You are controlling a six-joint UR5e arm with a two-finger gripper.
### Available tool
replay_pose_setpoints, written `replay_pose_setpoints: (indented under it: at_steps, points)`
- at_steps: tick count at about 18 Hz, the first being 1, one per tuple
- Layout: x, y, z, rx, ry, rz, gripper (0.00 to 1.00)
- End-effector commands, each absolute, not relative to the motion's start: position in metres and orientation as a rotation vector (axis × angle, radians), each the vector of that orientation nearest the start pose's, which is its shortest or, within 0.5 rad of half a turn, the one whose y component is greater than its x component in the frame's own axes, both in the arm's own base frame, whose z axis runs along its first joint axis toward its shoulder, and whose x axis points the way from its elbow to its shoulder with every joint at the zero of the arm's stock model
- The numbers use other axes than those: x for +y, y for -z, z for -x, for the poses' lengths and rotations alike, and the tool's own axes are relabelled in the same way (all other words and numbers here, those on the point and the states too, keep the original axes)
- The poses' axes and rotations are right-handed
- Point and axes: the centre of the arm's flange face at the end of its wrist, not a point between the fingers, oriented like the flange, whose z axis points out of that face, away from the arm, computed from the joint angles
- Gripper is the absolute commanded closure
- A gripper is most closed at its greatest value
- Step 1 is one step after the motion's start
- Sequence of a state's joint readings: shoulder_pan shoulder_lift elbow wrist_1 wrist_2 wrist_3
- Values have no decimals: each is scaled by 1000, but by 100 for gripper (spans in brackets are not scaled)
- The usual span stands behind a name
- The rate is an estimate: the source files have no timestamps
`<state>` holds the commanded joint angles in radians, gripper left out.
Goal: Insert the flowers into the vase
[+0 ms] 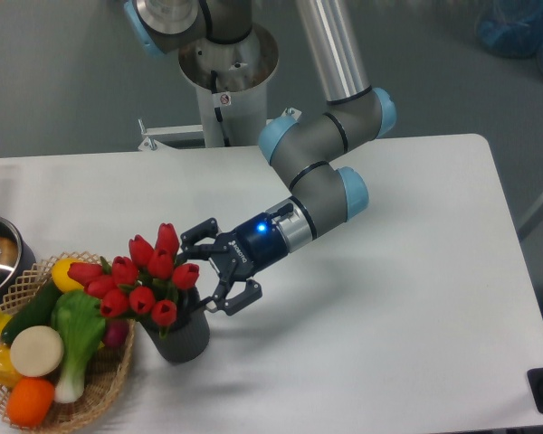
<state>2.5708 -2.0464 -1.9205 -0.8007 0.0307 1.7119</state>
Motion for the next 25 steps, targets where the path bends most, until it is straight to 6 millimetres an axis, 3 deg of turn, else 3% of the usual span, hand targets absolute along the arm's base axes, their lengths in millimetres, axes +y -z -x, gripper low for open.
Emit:
replay_pose_setpoints:
  at_steps: [3,9,15,22,25]
  points:
    - [494,-259,354,541,336,1538,0]
    - [461,-281,383,625,177,1786,0]
    - [408,-337,398,670,-76,2183,0]
    - [356,-419,398,534,-313,2382,0]
    - [337,-467,395,404,-400,2465,0]
